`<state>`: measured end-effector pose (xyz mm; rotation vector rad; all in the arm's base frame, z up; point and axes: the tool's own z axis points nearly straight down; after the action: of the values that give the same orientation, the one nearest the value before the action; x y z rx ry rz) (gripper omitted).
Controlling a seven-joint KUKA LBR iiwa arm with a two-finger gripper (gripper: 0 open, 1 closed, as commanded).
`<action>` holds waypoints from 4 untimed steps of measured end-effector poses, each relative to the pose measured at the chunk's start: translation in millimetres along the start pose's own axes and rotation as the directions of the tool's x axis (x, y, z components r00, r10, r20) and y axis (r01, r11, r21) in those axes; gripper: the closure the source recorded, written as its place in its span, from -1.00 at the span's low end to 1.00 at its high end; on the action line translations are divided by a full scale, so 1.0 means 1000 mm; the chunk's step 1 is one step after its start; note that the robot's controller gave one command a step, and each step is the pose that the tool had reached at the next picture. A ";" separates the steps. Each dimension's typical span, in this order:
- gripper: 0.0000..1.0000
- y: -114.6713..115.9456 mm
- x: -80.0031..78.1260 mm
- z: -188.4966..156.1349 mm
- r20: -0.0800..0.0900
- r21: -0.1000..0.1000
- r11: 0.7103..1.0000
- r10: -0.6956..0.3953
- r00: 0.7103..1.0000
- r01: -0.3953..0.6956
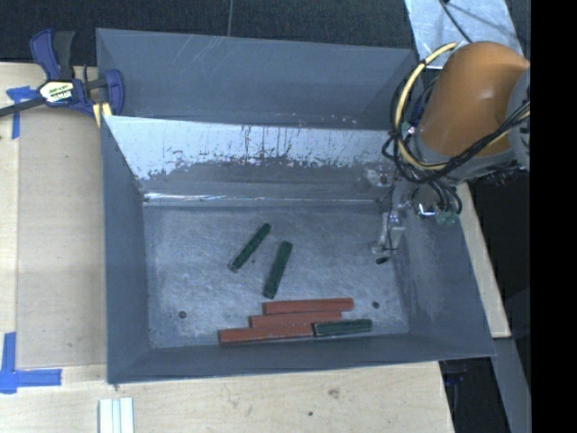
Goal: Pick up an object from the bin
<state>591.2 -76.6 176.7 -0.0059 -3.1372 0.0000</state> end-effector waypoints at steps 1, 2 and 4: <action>-1.00 0.050 0.062 0.109 0.002 0.001 0.984 -0.178 0.984 0.178; -1.00 0.009 0.099 0.076 0.004 0.004 0.971 -0.237 0.971 0.237; -1.00 0.064 0.103 0.105 0.021 0.002 0.999 -0.037 0.999 0.037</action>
Offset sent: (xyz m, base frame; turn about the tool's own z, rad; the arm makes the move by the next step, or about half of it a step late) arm -0.0619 0.0505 -0.1067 -0.1788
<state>487.5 -11.8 72.6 0.0525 -3.1580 0.0022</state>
